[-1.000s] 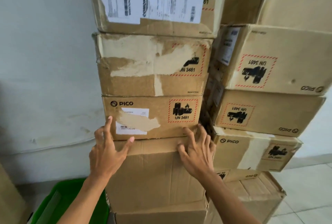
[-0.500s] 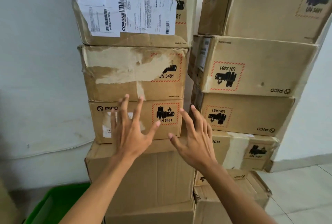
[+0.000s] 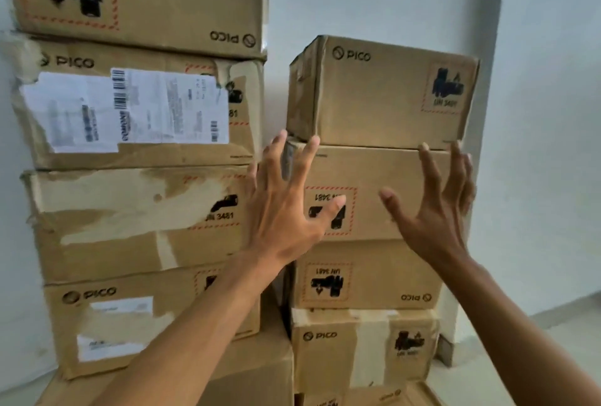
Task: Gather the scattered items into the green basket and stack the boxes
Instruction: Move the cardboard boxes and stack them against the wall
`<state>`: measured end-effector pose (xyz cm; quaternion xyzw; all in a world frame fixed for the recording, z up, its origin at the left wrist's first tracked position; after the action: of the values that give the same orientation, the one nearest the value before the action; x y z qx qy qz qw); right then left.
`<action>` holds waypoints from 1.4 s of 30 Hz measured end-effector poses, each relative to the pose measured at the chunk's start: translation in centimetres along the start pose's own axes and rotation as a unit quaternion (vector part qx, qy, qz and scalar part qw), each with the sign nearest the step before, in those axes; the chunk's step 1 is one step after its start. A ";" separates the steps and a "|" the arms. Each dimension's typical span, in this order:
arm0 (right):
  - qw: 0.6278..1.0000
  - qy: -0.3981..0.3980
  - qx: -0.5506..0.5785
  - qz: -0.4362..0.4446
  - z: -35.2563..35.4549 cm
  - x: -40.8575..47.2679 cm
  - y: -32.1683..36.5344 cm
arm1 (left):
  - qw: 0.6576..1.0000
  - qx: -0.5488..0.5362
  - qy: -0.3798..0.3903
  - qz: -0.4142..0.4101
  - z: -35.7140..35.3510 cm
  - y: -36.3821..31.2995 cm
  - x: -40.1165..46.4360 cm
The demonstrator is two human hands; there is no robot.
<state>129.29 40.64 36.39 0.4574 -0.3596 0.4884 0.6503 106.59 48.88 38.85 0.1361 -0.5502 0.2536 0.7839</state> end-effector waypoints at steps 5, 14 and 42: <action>0.995 0.042 0.042 -0.086 -1.6 5.1 -6.2 | 0.997 -0.048 -0.020 0.058 -3.9 -0.4 5.9; 0.990 0.116 0.072 -0.036 -10.2 8.1 -10.1 | 0.999 0.007 0.006 0.049 -9.8 3.1 8.2; 0.966 0.088 0.244 -0.006 -10.9 10.9 -13.1 | 0.993 -0.053 -0.066 0.085 -10.9 2.4 7.9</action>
<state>145.02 52.90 39.68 0.5593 -0.1683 0.5960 0.5510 116.00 58.19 42.20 0.0636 -0.6226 0.2805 0.7278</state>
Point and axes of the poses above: each hand's wrist, its own x-axis towards the middle knuckle, its own z-axis out of the back of the hand, y = z × x, the point moved 5 cm from there along x, towards the middle knuckle, and after that the axes turned 6 degrees about -x, right-handed, at the moved point
